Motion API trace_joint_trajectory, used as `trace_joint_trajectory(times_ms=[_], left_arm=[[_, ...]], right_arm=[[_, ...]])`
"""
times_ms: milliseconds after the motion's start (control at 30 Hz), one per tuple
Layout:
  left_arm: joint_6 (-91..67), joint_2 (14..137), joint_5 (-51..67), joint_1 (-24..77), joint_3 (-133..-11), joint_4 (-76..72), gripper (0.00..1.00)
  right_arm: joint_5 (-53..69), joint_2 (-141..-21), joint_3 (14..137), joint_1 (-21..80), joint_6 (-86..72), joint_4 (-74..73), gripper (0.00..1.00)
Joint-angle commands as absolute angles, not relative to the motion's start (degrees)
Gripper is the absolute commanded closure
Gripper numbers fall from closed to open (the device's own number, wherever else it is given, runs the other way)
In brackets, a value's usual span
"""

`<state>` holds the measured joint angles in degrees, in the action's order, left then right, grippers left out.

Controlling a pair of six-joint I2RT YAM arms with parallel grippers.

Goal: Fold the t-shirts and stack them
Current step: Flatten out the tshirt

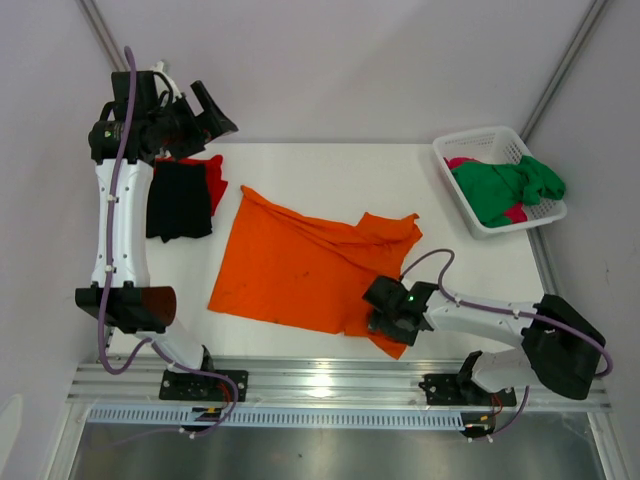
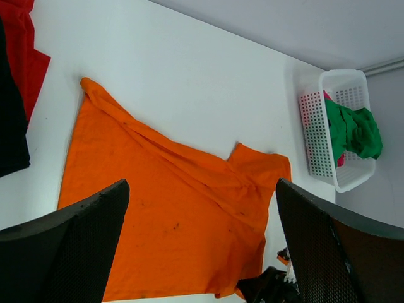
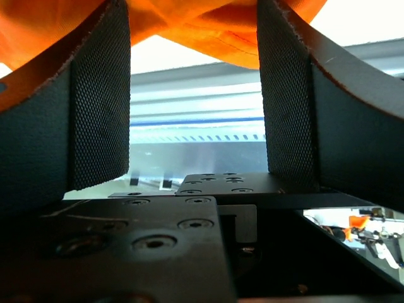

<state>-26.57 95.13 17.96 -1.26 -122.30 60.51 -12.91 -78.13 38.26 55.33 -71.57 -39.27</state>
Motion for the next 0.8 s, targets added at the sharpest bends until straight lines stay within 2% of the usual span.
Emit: trace_joint_trajectory(times_ms=[0,300,567,767], left_arm=[[-27.5,93.1,19.9,-1.7,-122.0,58.6,0.01],[-27.6,92.8,20.3,-1.7,-121.5,58.3,0.00],[-27.8,91.7,20.6,-1.6,-119.4,57.5,0.00],[-27.9,91.2,20.9,-1.6,-119.2,57.3,0.01]], right_arm=[[-4.7,-80.0,29.3,58.2,-79.5,-42.5,0.34],[-4.2,-72.0,25.9,62.6,-87.1,-45.1,0.34],[-2.9,-70.4,25.0,69.9,-95.3,-47.7,0.34],[-3.5,-70.1,25.5,70.6,-96.9,-49.4,0.34]])
